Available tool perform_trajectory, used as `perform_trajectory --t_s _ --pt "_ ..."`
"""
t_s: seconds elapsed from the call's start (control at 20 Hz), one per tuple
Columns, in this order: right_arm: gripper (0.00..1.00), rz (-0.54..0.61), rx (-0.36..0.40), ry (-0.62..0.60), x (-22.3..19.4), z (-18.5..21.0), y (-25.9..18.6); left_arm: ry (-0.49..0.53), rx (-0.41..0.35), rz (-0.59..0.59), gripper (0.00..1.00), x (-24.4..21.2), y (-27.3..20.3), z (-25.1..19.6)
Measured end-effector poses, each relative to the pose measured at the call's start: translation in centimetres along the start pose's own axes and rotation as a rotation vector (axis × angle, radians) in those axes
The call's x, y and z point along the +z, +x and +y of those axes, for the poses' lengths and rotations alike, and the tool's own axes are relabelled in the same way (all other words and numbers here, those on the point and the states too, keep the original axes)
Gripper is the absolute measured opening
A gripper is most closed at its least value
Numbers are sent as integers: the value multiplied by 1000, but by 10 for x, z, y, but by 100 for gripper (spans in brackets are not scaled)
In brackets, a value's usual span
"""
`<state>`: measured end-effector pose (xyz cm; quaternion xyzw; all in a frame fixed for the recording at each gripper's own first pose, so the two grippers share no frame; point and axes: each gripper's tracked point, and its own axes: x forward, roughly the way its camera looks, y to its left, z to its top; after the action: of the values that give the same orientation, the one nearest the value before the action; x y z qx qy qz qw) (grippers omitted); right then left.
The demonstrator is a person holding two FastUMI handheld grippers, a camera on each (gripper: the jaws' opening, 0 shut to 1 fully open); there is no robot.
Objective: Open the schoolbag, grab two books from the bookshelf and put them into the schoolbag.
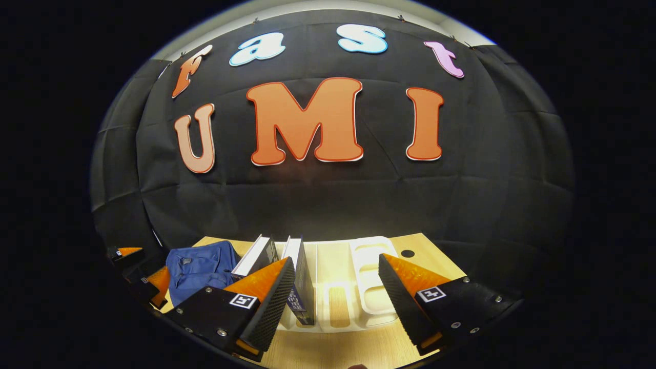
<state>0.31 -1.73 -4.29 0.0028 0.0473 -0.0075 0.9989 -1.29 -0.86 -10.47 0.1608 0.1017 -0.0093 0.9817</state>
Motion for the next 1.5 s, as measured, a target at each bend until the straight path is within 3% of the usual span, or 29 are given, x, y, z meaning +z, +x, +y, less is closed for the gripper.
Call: perform_trajectory --t_s 0.15,0.4,0.7,0.9,1.1,1.5 --pt "97 14 -8 -11 -5 -8 -2 158 -7 11 95 -18 -5 -22" --pt "97 50 -19 -18 -19 -22 -5 362 -93 97 95 -71 -16 -74" --pt "97 77 -28 -26 -29 -43 -5 515 -167 240 95 -134 -9 -109" --pt "97 96 -34 -27 -34 -58 -3 540 -165 361 97 -168 -5 -109" --pt "97 103 -38 -34 -34 -72 -2 586 -123 402 97 -186 6 -101" --pt "97 122 2 -42 -39 -70 4 582 -83 432 96 -175 15 -78"
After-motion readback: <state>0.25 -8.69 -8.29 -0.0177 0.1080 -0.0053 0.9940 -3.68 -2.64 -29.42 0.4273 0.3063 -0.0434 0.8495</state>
